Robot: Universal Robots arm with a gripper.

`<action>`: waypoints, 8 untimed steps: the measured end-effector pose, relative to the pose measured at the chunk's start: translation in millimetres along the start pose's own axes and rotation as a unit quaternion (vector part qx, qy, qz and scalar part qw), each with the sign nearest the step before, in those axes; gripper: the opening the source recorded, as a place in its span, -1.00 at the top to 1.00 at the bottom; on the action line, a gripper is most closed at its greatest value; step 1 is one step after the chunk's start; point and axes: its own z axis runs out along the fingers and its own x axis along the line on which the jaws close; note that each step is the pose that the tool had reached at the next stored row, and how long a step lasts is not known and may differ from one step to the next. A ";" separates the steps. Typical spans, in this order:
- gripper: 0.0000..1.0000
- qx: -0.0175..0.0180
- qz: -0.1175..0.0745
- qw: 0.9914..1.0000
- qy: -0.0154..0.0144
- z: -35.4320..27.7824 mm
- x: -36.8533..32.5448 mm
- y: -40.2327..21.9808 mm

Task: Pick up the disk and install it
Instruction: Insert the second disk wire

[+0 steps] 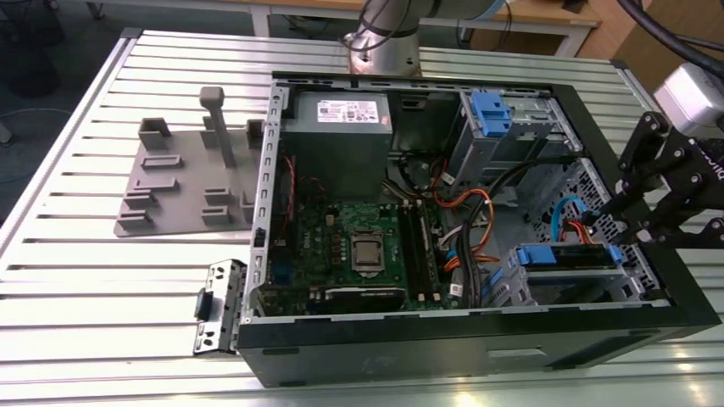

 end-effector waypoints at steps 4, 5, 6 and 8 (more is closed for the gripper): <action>0.18 0.000 0.000 1.000 0.000 0.0 -0.6 3.8; 0.18 0.000 0.000 1.000 0.000 0.2 -1.5 5.0; 0.18 0.000 0.000 1.000 0.000 0.3 -2.5 5.9; 0.18 0.000 0.000 1.000 0.000 0.6 -4.8 6.3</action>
